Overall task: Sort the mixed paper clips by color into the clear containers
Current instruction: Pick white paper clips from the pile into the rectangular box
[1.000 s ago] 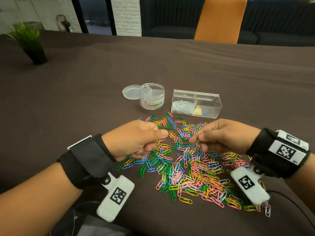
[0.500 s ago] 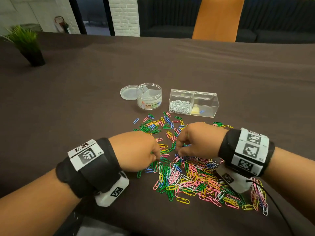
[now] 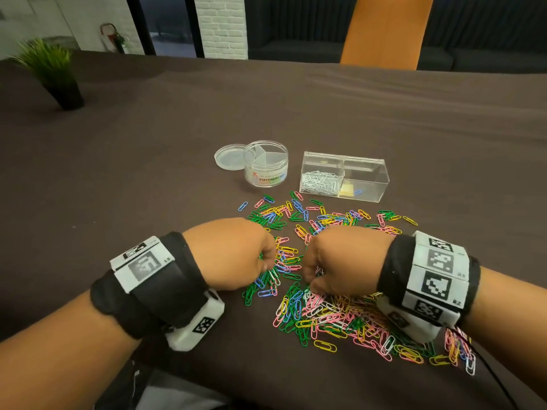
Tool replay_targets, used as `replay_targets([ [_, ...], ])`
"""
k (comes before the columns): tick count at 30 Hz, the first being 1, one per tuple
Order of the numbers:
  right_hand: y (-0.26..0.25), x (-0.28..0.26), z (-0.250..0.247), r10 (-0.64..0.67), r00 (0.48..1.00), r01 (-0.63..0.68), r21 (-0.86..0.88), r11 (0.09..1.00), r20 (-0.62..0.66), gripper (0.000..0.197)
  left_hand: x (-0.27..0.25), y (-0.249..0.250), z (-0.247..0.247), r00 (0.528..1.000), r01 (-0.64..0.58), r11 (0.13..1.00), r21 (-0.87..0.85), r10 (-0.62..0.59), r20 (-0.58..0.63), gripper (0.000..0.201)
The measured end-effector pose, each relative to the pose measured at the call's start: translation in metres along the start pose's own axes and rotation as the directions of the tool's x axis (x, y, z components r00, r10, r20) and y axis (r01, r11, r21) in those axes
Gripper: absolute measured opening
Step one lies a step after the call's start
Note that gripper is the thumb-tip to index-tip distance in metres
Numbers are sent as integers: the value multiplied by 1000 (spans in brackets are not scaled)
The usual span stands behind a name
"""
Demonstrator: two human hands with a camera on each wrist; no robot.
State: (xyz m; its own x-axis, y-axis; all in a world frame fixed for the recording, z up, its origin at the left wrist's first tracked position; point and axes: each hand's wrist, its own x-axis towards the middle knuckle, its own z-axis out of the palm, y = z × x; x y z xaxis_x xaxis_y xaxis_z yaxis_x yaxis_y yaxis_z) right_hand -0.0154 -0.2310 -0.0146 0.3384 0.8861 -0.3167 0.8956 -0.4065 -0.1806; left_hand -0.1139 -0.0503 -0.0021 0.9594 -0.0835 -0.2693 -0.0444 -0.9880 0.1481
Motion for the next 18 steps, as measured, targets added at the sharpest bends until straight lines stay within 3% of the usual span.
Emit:
replay_targets([
  [6,-5,3,4,-8,1000,8,27,1000,17,22,4,5,8,1000,-28,999,15,28,9,16],
  [11,-4,2,2,-8,999,3,95,995,43,8,9,6,10,999,-29,999,35,28,36,25],
  [18,12,-11,-14,61,998,-52,366,929,-13,14,12,1,10,998,-1,999,33,-1,67,6],
])
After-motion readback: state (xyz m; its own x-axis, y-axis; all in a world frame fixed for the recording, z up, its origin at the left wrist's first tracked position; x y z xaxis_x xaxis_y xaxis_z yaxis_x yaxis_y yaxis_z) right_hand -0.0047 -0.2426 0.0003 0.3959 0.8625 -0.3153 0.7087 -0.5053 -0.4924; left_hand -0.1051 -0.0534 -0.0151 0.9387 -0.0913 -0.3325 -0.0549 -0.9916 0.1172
